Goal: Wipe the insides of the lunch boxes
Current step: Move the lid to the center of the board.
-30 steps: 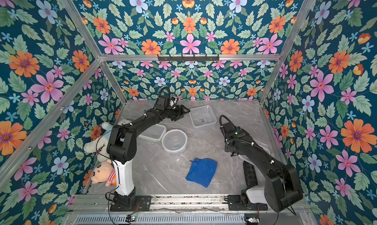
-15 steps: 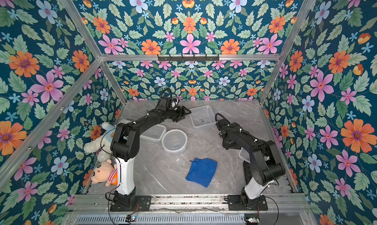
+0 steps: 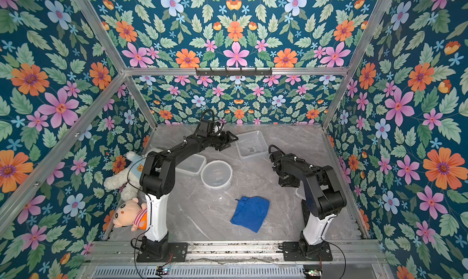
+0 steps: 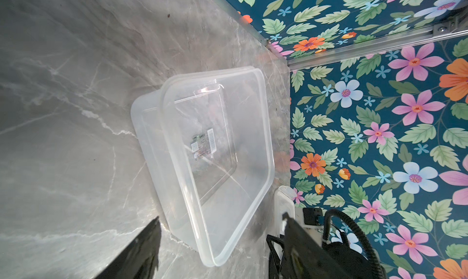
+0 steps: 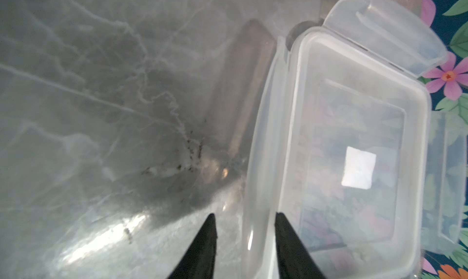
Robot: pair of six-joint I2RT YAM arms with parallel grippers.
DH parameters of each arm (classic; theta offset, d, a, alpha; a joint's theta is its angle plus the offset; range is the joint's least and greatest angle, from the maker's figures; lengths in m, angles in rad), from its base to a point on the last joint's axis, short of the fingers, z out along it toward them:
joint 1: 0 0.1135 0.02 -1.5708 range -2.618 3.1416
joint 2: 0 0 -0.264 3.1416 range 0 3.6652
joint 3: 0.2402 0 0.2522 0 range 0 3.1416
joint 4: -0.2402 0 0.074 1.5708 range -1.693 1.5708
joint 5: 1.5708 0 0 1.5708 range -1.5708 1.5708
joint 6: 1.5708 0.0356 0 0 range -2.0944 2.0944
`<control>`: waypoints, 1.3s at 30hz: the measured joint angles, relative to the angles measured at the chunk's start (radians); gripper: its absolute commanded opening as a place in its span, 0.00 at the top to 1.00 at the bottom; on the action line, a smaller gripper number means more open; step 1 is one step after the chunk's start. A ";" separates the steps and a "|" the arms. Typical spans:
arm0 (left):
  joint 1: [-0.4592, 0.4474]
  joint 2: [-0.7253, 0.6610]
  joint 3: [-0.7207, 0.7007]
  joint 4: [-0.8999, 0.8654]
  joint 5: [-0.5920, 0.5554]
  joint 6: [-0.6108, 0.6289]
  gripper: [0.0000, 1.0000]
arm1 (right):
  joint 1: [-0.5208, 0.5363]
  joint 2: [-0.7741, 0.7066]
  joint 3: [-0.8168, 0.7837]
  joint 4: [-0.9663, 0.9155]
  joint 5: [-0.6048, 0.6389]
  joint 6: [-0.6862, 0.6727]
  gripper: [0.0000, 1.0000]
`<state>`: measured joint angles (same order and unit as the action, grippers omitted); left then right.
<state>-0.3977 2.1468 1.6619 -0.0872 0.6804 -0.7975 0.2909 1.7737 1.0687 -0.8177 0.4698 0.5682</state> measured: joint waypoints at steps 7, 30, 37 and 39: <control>-0.001 0.003 0.002 -0.004 -0.005 -0.011 0.22 | -0.010 0.048 0.063 0.042 -0.003 -0.041 0.90; -0.002 0.070 0.132 -0.074 -0.011 -0.007 0.22 | -0.002 -0.116 0.032 0.114 -0.180 -0.095 0.40; 0.008 0.064 0.151 -0.103 -0.025 0.013 0.22 | 0.326 -0.403 -0.120 0.122 -0.270 -0.049 0.35; 0.016 0.059 0.151 -0.108 -0.027 0.016 0.22 | 0.409 -0.436 -0.163 0.142 -0.329 -0.021 0.35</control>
<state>-0.3820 2.2055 1.8126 -0.1955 0.6529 -0.7811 0.6998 1.3380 0.9054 -0.6762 0.1410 0.5468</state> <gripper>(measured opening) 0.782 0.647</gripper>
